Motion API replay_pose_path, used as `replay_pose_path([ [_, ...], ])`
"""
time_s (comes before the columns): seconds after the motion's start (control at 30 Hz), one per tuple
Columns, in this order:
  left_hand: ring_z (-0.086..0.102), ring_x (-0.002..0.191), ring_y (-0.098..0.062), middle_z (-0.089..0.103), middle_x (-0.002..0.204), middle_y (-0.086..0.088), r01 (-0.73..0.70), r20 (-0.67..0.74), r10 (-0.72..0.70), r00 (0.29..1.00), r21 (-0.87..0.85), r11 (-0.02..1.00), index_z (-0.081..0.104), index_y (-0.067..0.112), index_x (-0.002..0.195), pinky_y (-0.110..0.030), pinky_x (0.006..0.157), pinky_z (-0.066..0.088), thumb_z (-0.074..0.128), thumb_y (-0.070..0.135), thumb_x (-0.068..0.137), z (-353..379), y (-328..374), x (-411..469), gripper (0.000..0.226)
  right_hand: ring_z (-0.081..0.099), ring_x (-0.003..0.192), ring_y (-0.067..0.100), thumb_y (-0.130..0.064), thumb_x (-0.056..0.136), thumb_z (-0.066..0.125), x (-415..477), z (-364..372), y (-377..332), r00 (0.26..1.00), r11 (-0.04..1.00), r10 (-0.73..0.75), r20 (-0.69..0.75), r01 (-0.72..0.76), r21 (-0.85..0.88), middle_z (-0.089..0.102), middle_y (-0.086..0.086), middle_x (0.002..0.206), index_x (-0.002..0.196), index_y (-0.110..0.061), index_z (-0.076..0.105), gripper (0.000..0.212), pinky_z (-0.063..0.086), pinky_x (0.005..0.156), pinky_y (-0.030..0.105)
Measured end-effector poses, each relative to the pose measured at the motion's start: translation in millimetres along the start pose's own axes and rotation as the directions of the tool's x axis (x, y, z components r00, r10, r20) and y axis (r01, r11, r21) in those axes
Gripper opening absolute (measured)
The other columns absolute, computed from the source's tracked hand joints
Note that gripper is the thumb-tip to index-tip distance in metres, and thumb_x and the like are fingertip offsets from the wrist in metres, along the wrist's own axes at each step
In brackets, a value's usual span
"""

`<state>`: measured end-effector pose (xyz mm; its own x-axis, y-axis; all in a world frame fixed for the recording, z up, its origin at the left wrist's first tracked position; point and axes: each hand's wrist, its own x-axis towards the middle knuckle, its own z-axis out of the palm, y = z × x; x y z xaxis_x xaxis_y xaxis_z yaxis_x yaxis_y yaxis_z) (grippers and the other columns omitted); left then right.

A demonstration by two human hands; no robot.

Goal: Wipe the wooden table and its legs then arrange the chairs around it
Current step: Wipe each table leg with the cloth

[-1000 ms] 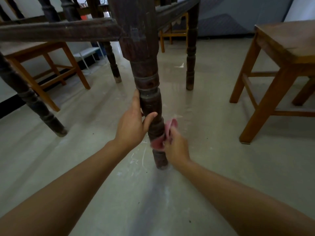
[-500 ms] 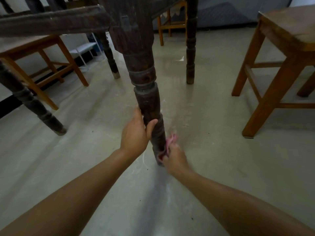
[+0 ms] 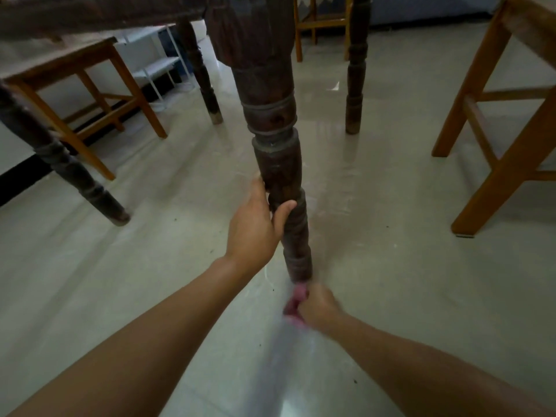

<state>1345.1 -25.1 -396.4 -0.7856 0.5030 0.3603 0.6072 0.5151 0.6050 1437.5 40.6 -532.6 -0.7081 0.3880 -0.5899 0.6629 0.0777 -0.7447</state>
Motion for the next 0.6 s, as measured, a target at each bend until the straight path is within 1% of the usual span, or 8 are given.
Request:
replay_pose_path([
  [0.07,0.056,0.086,-0.005,0.057,0.113,0.011,-0.016,0.007,0.016,1.000,-0.006,1.000,0.036,0.016,0.135,-0.015,0.070,0.042,0.058,0.037,0.092,-0.4,-0.5,0.5,0.052,0.071,0.072,0.017,-0.017,0.093,0.064,-8.2,-1.6,7.0,0.995,0.997,0.074,0.074,-0.076,0.031,0.069,0.002,0.079,0.091,-0.019,0.065,0.003,0.061,0.062,0.032],
  [0.13,0.055,0.087,-0.005,0.058,0.116,0.009,-0.022,0.001,0.022,1.000,-0.018,1.000,0.036,0.016,0.136,-0.013,0.071,0.041,0.059,0.036,0.092,0.2,-1.9,1.8,0.054,0.070,0.064,0.017,-0.030,0.087,0.069,12.3,-21.8,3.0,0.993,1.000,0.015,-0.120,-0.016,-0.010,0.069,-0.001,0.068,0.084,-0.023,0.073,0.008,0.060,0.062,0.032],
  [0.2,0.054,0.087,-0.003,0.060,0.122,0.003,-0.024,-0.003,0.024,1.000,-0.018,1.000,0.035,0.015,0.137,-0.009,0.070,0.039,0.059,0.035,0.092,1.4,-2.7,1.7,0.055,0.067,0.073,0.022,-0.025,0.083,0.069,37.3,-50.0,-7.8,0.946,0.996,-0.024,-0.324,-0.005,-0.087,0.068,0.000,0.075,0.084,-0.024,0.074,0.005,0.057,0.068,0.034],
  [0.3,0.053,0.087,-0.003,0.060,0.123,0.003,-0.022,0.005,0.022,1.000,-0.016,1.000,0.035,0.016,0.137,-0.011,0.071,0.041,0.059,0.036,0.091,1.9,-2.9,1.0,0.055,0.062,0.080,0.023,-0.011,0.082,0.066,56.3,-58.2,-18.2,0.953,0.992,-0.080,-0.293,0.048,-0.115,0.066,-0.001,0.101,0.131,-0.027,0.054,0.052,0.052,0.068,0.032],
  [0.4,0.055,0.084,-0.004,0.061,0.121,0.003,-0.040,0.005,0.040,0.999,-0.012,0.999,0.036,0.016,0.135,-0.017,0.070,0.045,0.059,0.038,0.091,0.5,-3.9,2.4,0.054,0.066,0.095,0.026,-0.015,0.078,0.073,52.0,-18.2,5.0,0.983,0.986,-0.141,-0.119,0.129,-0.108,0.064,0.001,0.111,0.141,-0.043,0.024,0.085,0.054,0.079,0.036],
  [0.47,0.056,0.086,-0.005,0.061,0.122,0.003,-0.040,0.009,0.040,0.999,-0.010,0.999,0.036,0.016,0.136,-0.017,0.072,0.045,0.058,0.039,0.091,-1.0,-5.3,2.8,0.055,0.070,0.091,0.025,-0.018,0.077,0.074,36.6,15.8,30.1,0.999,0.996,-0.036,-0.006,0.035,-0.080,0.067,0.001,0.099,0.113,-0.049,0.037,0.061,0.057,0.077,0.038],
  [0.53,0.057,0.090,-0.006,0.060,0.122,0.003,-0.033,0.023,0.033,0.999,-0.016,0.999,0.037,0.016,0.135,-0.018,0.073,0.046,0.059,0.039,0.091,-1.7,-5.3,3.1,0.054,0.073,0.077,0.016,-0.018,0.084,0.071,15.9,26.7,32.0,0.997,0.999,-0.009,0.074,0.013,-0.050,0.071,-0.002,0.084,0.098,-0.040,0.055,0.031,0.060,0.068,0.033],
  [0.6,0.061,0.092,-0.010,0.061,0.121,0.002,-0.031,0.022,0.031,0.999,-0.020,0.999,0.038,0.015,0.134,-0.020,0.074,0.047,0.059,0.039,0.091,-2.1,-5.8,3.9,0.053,0.072,0.063,0.010,-0.025,0.085,0.073,17.7,12.7,22.0,0.998,1.000,-0.020,-0.064,0.021,0.011,0.072,-0.007,0.073,0.094,-0.034,0.067,0.014,0.060,0.063,0.030],
])
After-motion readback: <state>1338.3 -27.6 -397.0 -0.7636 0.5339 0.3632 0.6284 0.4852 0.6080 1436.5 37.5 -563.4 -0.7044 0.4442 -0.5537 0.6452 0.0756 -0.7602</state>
